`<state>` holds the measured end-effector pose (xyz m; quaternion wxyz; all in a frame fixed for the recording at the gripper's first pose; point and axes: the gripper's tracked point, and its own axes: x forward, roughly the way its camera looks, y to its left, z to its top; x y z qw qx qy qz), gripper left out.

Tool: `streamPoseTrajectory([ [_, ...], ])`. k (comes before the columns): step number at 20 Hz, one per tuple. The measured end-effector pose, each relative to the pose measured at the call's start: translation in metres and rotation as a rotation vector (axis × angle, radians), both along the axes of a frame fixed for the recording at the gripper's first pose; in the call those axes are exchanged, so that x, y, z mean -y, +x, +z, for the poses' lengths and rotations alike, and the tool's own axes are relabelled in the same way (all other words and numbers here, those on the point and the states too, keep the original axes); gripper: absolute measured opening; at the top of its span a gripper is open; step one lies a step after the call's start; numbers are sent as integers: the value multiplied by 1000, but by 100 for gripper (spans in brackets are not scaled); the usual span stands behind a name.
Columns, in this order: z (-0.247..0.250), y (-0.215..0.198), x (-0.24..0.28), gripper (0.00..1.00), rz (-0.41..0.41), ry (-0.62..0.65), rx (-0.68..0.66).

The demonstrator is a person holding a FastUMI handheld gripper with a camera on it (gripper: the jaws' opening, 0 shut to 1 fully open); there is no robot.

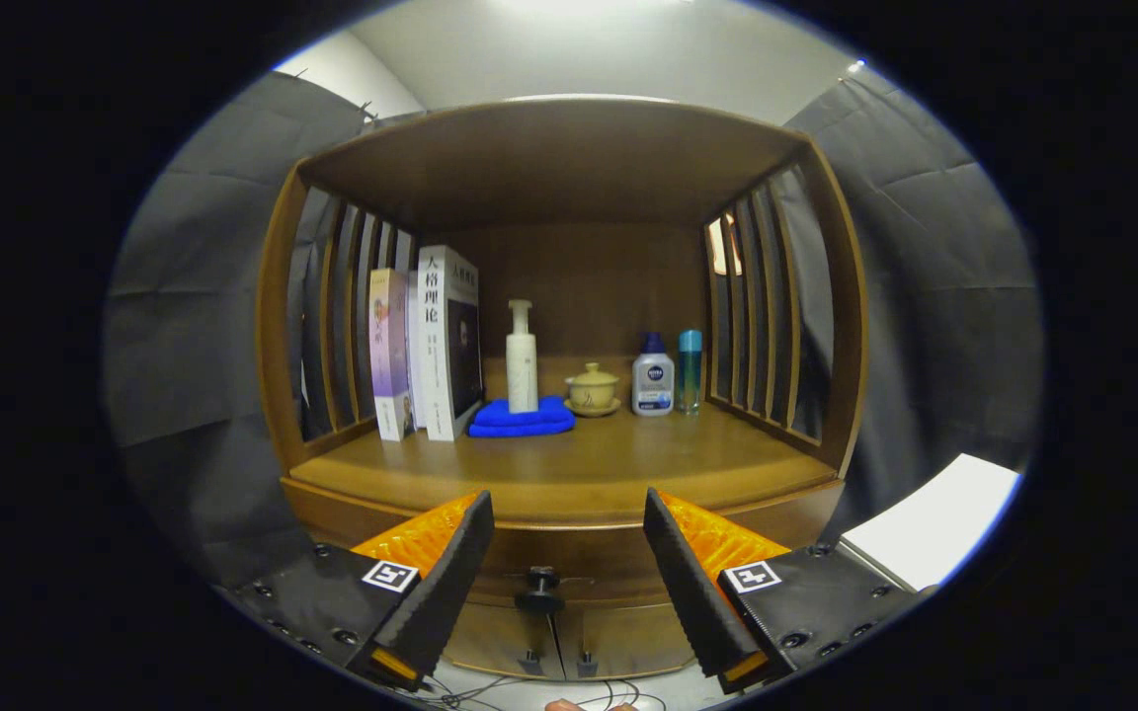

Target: Pull open the drawer, take out the items inside it, and place them on the countertop above the cabinet.

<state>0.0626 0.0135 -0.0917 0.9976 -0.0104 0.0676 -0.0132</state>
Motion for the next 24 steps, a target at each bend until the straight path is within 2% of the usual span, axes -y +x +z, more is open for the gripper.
streamPoseTrajectory([
  [7, -57, 12, -14, 97, 29, -27, -71],
  [12, -85, 20, -9, 98, 2, 23, -105],
  [18, -112, 31, -3, 97, -14, 16, -154],
  [20, -117, 35, -2, 88, -20, -23, -161],
  [24, -129, 34, -16, 69, 23, -43, -194],
])
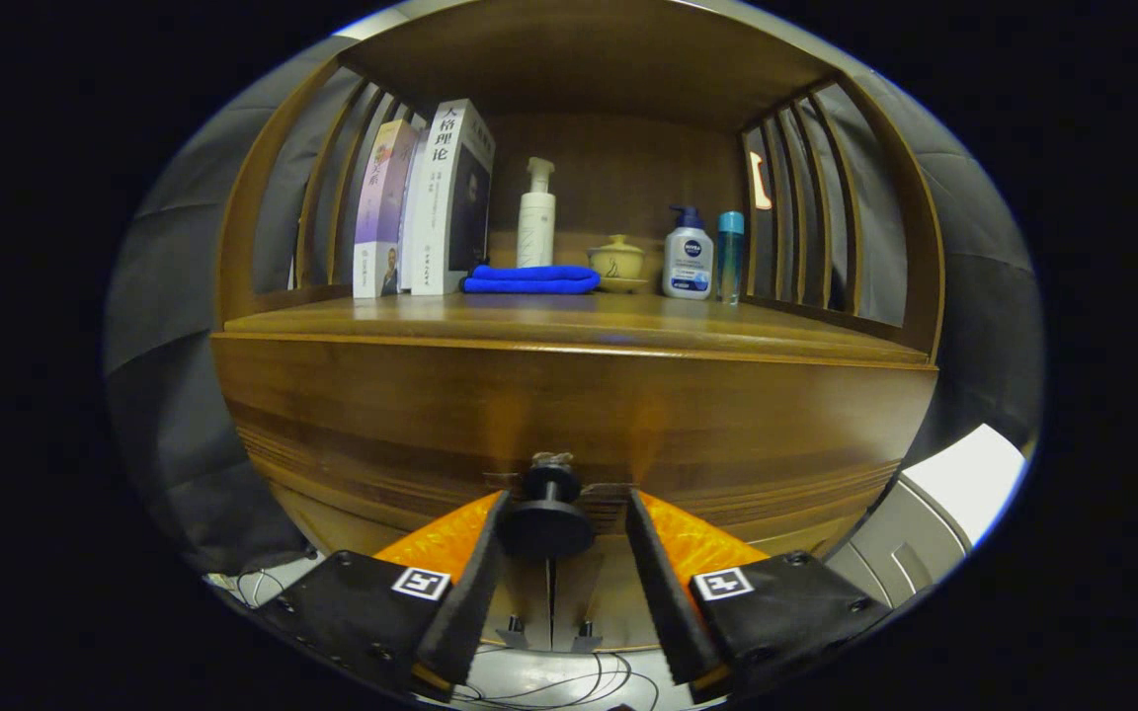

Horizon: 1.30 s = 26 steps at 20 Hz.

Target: Pull open the drawer, take out the items inside it, and place them on the countertop above the cabinet.

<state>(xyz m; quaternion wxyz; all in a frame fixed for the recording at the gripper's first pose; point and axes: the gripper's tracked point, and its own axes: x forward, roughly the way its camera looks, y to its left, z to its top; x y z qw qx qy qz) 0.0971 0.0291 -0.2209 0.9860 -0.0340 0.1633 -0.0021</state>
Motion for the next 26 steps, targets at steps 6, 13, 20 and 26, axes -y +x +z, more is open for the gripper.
streamPoseTrajectory([
  [6, -4, 0, -3, 47, 12, -30, -3],
  [13, -6, 1, -3, 23, 62, -17, -27],
  [20, -8, -5, -3, 15, 92, -2, -49],
  [26, -7, -18, 0, 15, 96, -23, -50],
])
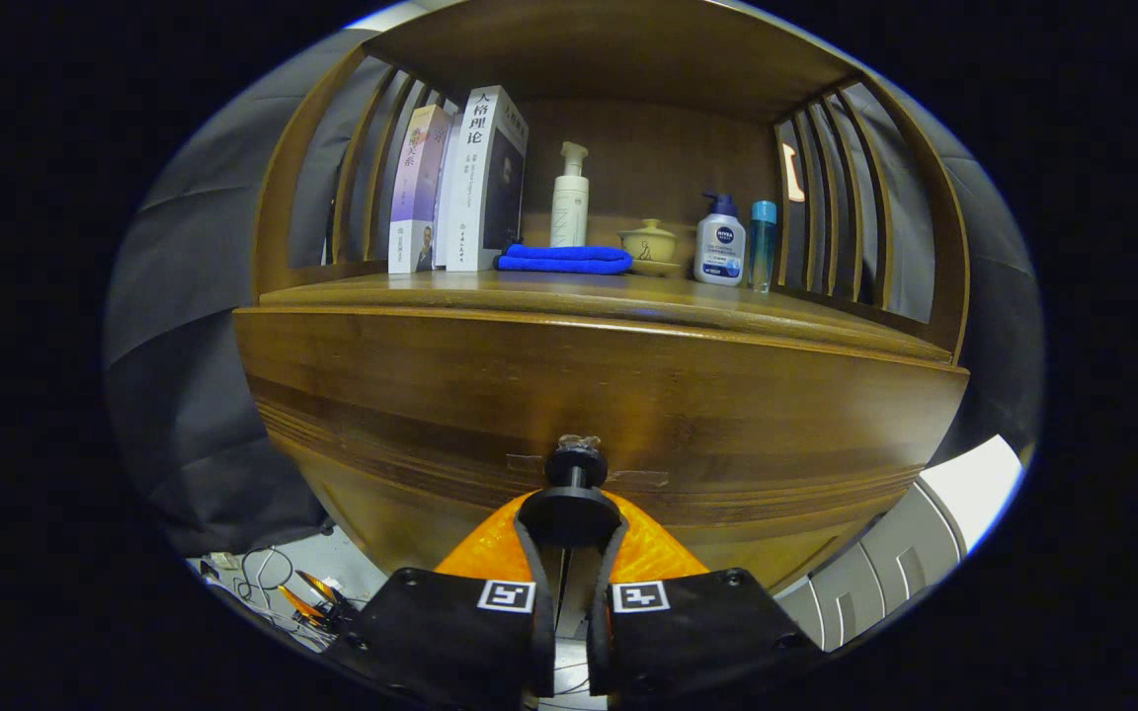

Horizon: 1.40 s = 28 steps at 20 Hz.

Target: Pull open the drawer, take out the items inside it, and place them on the countertop above the cabinet.

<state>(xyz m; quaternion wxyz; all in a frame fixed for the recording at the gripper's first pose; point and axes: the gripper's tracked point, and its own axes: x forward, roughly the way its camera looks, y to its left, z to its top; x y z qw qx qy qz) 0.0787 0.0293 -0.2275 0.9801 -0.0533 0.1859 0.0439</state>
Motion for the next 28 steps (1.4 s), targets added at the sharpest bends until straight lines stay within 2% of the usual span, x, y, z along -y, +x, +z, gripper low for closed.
streamPoseTrajectory([
  [18, 1, -89, 1, 14, 79, -3, -20],
  [28, -7, -140, 1, 14, 171, -58, -58],
])
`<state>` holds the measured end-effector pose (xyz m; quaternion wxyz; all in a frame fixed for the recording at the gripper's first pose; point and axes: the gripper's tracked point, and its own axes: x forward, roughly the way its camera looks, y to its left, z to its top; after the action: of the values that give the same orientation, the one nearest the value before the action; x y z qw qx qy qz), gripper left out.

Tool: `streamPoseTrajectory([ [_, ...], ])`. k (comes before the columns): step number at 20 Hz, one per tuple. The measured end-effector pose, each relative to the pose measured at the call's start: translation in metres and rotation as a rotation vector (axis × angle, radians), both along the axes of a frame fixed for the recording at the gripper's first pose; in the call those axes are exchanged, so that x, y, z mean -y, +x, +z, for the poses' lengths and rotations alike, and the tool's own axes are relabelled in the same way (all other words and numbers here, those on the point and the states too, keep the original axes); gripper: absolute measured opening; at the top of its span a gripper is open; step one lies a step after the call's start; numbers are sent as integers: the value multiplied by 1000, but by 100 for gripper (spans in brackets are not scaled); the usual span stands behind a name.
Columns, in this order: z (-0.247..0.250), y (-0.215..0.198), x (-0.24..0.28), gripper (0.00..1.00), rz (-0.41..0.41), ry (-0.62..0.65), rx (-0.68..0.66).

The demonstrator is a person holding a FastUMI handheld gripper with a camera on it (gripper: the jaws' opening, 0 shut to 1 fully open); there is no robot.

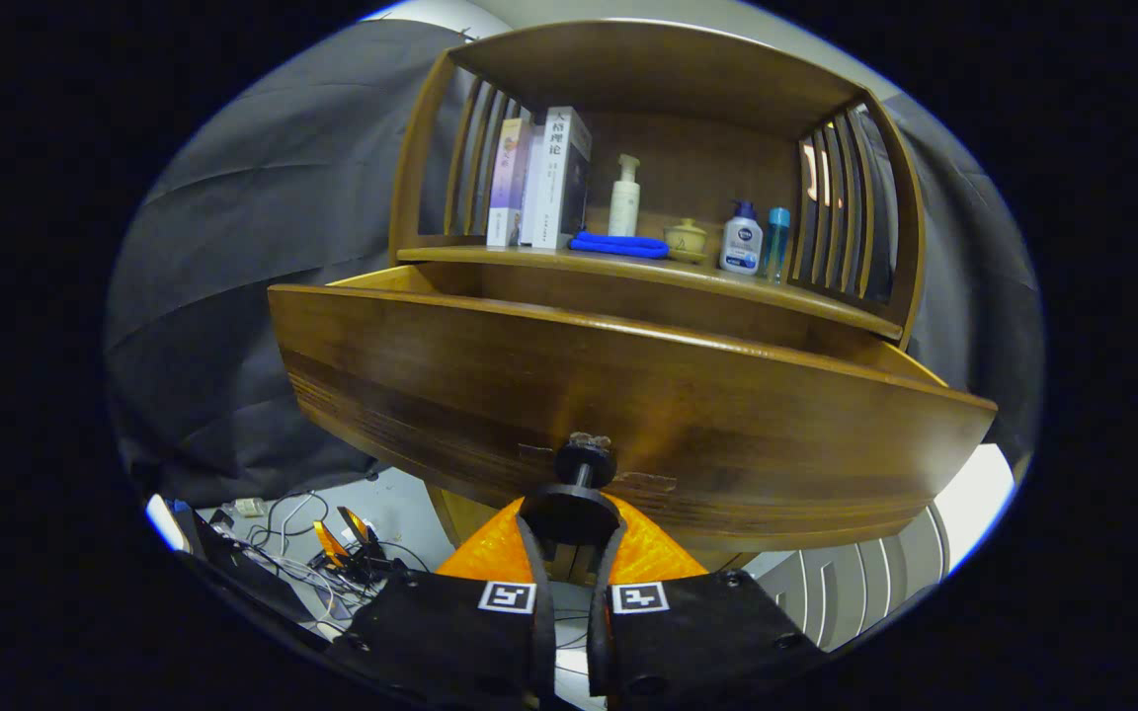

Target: Pull open the drawer, take out the items inside it, and place them on the countertop above the cabinet.

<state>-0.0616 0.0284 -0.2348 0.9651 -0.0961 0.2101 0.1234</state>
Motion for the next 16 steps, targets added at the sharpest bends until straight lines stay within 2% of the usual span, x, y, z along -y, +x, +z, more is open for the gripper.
streamPoseTrajectory([
  [8, -5, -39, -7, 14, 67, -8, -28],
  [14, -7, -43, -8, 14, 68, 2, -54],
  [16, -6, -46, -6, 30, 68, 10, -64],
])
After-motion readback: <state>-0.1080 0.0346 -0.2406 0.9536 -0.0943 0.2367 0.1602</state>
